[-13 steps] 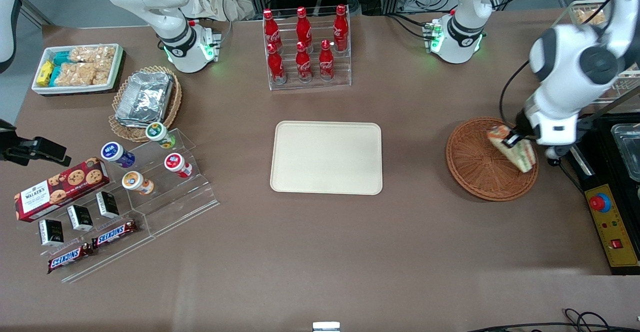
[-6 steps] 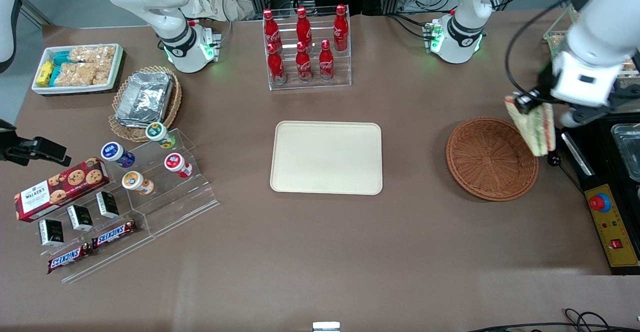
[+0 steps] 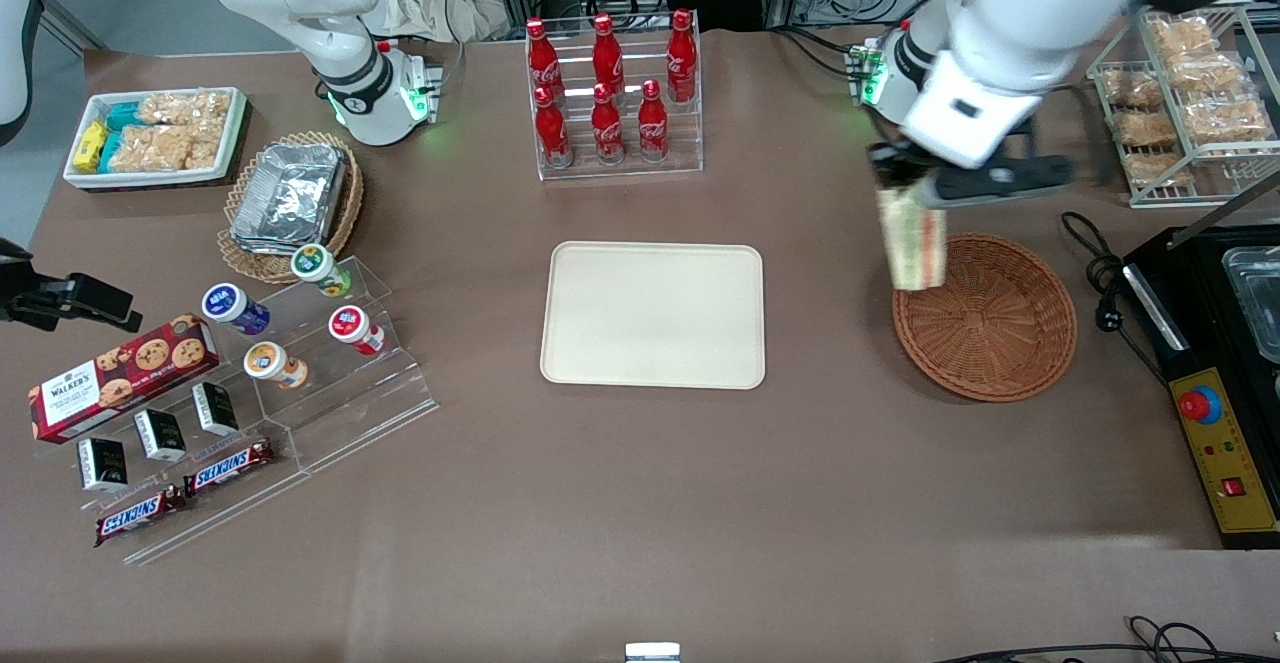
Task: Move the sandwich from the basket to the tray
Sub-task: 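Carry the sandwich over the cream tray and lower it onto the tray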
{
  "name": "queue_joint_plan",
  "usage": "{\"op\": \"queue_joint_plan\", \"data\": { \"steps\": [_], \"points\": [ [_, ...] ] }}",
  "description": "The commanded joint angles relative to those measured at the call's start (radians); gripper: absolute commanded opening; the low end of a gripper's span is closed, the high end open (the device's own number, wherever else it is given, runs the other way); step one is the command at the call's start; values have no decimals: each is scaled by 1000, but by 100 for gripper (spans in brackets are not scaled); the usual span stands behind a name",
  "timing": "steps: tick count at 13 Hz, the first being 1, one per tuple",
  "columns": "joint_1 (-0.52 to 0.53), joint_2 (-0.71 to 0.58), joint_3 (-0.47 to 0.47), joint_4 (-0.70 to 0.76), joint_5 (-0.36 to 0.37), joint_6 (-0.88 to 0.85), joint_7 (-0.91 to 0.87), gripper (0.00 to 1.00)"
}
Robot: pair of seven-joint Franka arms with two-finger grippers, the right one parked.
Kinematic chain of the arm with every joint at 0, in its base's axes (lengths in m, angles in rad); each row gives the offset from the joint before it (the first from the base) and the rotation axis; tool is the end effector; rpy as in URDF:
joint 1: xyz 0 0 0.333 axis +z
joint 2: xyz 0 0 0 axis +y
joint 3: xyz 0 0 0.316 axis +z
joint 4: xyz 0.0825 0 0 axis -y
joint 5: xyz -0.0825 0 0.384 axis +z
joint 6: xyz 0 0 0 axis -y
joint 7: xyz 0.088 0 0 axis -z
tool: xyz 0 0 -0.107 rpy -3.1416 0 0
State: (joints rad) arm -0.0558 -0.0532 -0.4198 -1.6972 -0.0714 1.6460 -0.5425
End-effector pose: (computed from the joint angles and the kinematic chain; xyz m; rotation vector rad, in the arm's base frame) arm 0.4779 -0.2603 0.5978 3.0973 0.1130 -0.0408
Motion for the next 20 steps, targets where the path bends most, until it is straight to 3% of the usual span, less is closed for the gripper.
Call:
{"op": "queue_joint_plan", "data": {
  "steps": [1,7,15,18,19,20],
  "points": [
    [7,87,-92,-19,-21,119,-42,0],
    [-28,163,-178,-379,16,658,-62,0],
    [-105,495,-174,-391,476,799,-322,0],
    [-105,565,-172,-387,622,830,-434,0],
    [-107,575,-174,-383,651,830,-467,33],
    [-107,576,-172,-383,668,828,-479,93]
  ]
}}
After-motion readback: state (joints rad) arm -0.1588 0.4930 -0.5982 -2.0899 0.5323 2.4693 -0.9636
